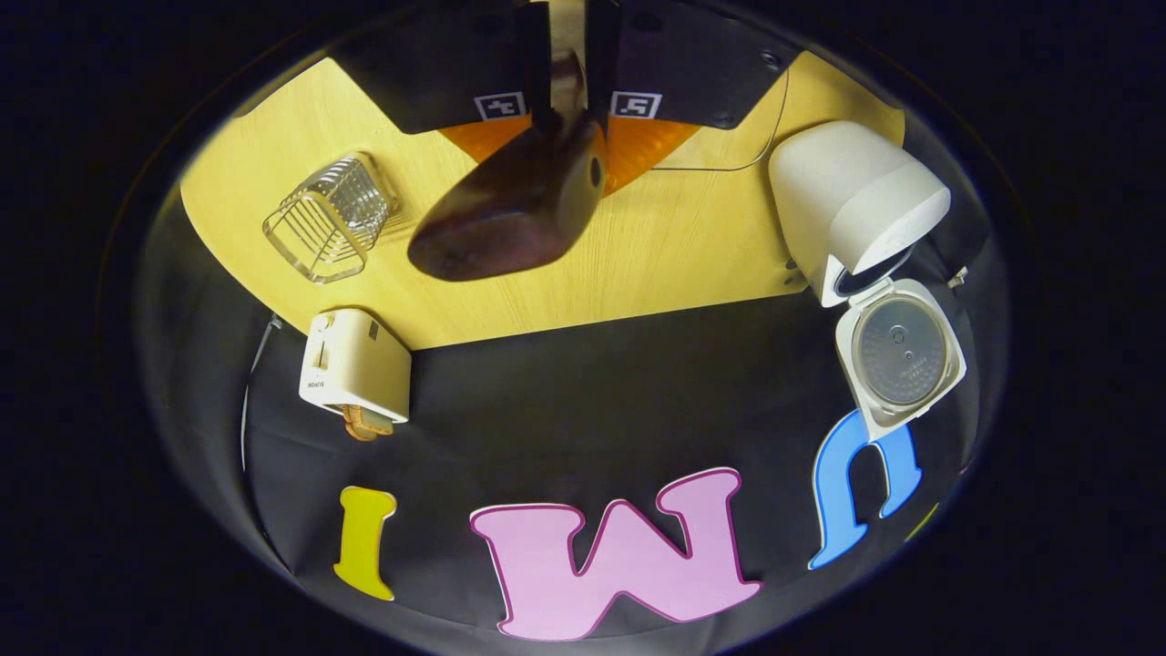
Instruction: Close the left gripper, press the button to open the rice cooker; take a wooden spoon from the chopstick holder with the right hand, scoop a spoonful of rice and pour it into the rice cooker, then put the wooden spoon back into the chopstick holder.
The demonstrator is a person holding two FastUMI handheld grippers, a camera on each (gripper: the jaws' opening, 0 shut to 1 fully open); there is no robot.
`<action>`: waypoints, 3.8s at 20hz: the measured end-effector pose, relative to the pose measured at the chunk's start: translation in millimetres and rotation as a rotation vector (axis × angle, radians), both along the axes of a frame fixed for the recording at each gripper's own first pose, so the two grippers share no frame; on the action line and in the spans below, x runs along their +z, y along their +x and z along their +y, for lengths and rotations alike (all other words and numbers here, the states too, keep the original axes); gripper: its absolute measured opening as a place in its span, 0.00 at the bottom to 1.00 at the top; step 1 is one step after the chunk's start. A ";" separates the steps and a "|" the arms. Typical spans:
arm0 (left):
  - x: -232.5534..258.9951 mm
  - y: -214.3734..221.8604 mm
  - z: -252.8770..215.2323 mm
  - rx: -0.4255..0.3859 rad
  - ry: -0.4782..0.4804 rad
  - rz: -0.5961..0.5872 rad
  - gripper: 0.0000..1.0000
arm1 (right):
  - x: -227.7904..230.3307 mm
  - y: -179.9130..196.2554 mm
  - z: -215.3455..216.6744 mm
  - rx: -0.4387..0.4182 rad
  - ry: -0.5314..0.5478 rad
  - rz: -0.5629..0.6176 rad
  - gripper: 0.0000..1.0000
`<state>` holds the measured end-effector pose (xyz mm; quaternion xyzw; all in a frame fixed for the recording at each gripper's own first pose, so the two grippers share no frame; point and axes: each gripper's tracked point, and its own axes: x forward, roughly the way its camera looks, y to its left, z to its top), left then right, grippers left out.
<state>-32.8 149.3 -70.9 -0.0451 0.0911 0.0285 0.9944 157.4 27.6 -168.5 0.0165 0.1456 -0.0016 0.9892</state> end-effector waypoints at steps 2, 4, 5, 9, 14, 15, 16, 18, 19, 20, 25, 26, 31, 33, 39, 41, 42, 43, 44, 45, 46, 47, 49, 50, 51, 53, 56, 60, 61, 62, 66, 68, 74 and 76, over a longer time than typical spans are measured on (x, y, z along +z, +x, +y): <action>0.3 -1.8 4.0 0.005 -0.007 0.002 0.96 | -7.8 -3.4 13.1 0.010 0.022 0.026 0.19; 2.3 -1.7 7.9 0.013 -0.016 -0.004 0.96 | -17.8 -10.3 31.4 0.032 0.061 0.061 0.19; 2.9 -1.0 9.3 0.015 -0.022 -0.007 0.96 | -21.2 -13.3 39.9 0.043 0.069 0.075 0.19; 5.7 0.1 13.9 0.020 -0.034 -0.011 0.96 | -27.2 -23.3 62.9 0.055 0.122 0.112 0.19; 5.4 3.4 17.2 0.025 -0.059 -0.009 0.96 | -34.2 -30.2 64.1 -0.015 0.275 0.169 0.19; 5.2 2.3 16.8 0.026 -0.066 -0.010 0.96 | -35.9 -32.6 66.4 -0.025 0.331 0.188 0.19; 7.9 2.1 16.9 0.026 -0.069 -0.014 0.96 | -36.1 -34.9 66.3 -0.037 0.382 0.203 0.19; 10.6 2.8 17.4 0.027 -0.068 -0.020 0.96 | -37.5 -39.5 61.2 -0.058 0.422 0.220 0.19; 11.6 2.9 17.4 0.028 -0.067 -0.022 0.96 | -36.9 -41.0 59.7 -0.059 0.432 0.227 0.19; 13.2 3.8 18.1 0.030 -0.066 -0.023 0.92 | -36.3 -42.6 58.8 -0.060 0.443 0.233 0.19; 19.3 3.2 19.4 0.038 -0.063 -0.037 0.96 | -19.7 -45.4 42.4 -0.105 0.577 0.229 0.19; 20.2 2.6 19.9 0.041 -0.060 -0.039 0.96 | -17.0 -44.2 35.0 -0.122 0.600 0.224 0.19; 21.9 1.9 21.8 0.044 -0.057 -0.044 0.96 | 9.9 -42.7 5.0 -0.174 0.660 0.178 0.19; 21.4 0.8 21.0 0.044 -0.055 -0.044 0.96 | 24.3 -44.9 1.1 -0.186 0.722 0.168 0.19; 25.0 -0.9 13.3 0.021 -0.036 -0.062 0.96 | 72.5 -49.1 14.9 -0.151 0.846 0.149 0.19; 24.8 -1.3 11.9 0.014 -0.038 -0.060 0.96 | 85.7 -48.3 27.1 -0.125 0.873 0.150 0.18; 25.1 -1.4 11.7 0.012 -0.040 -0.061 0.96 | 91.0 -46.9 32.4 -0.114 0.880 0.152 0.18; 24.2 -1.6 12.2 0.012 -0.040 -0.061 0.96 | 95.2 -45.3 39.8 -0.099 0.878 0.158 0.18; 24.8 -2.3 14.4 0.014 -0.040 -0.062 0.96 | 100.0 -43.7 47.2 -0.080 0.869 0.160 0.18; 25.4 -3.6 16.1 0.017 -0.042 -0.067 0.96 | 105.8 -41.7 54.2 -0.062 0.862 0.158 0.18; 28.3 -5.6 18.9 0.020 -0.043 -0.077 0.96 | 112.5 -39.2 62.0 -0.045 0.860 0.156 0.18; 29.5 -6.9 21.7 0.025 -0.041 -0.084 0.96 | 118.5 -35.1 70.8 -0.026 0.861 0.156 0.18; 28.1 -10.8 30.8 0.042 -0.041 -0.083 0.96 | 127.2 -27.0 90.7 0.000 0.852 0.165 0.18; 29.0 -13.4 35.8 0.052 -0.044 -0.083 0.96 | 131.6 -22.8 100.3 0.019 0.847 0.168 0.18; 29.0 -14.8 40.8 0.064 -0.049 -0.082 0.96 | 136.1 -18.5 111.4 0.037 0.847 0.170 0.18; 25.5 -19.8 53.5 0.090 -0.055 -0.075 0.96 | 144.0 -10.7 134.8 0.072 0.848 0.183 0.07; 27.9 -27.3 73.4 0.131 -0.063 -0.075 0.96 | 158.3 4.2 169.6 0.131 0.833 0.191 0.18; 29.6 -32.7 97.4 0.181 -0.080 -0.076 0.96 | 170.9 26.6 218.3 0.208 0.805 0.203 0.18; 30.2 -34.0 102.9 0.194 -0.082 -0.078 0.96 | 171.5 31.7 230.8 0.223 0.800 0.210 0.18; 30.9 -35.1 109.2 0.207 -0.084 -0.079 0.96 | 171.1 36.4 244.4 0.242 0.793 0.216 0.18; 20.9 -39.9 133.7 0.258 -0.110 -0.063 0.96 | 159.0 61.2 289.2 0.293 0.692 0.223 0.18; 17.0 -44.0 146.5 0.298 -0.137 -0.061 0.96 | 152.3 78.3 311.3 0.315 0.638 0.217 0.18; 8.8 -50.4 175.6 0.371 -0.155 -0.076 0.96 | 127.9 97.0 361.7 0.395 0.386 0.131 0.18; 3.2 -48.2 178.7 0.373 -0.152 -0.060 0.96 | 115.4 97.1 376.5 0.430 0.288 0.095 0.18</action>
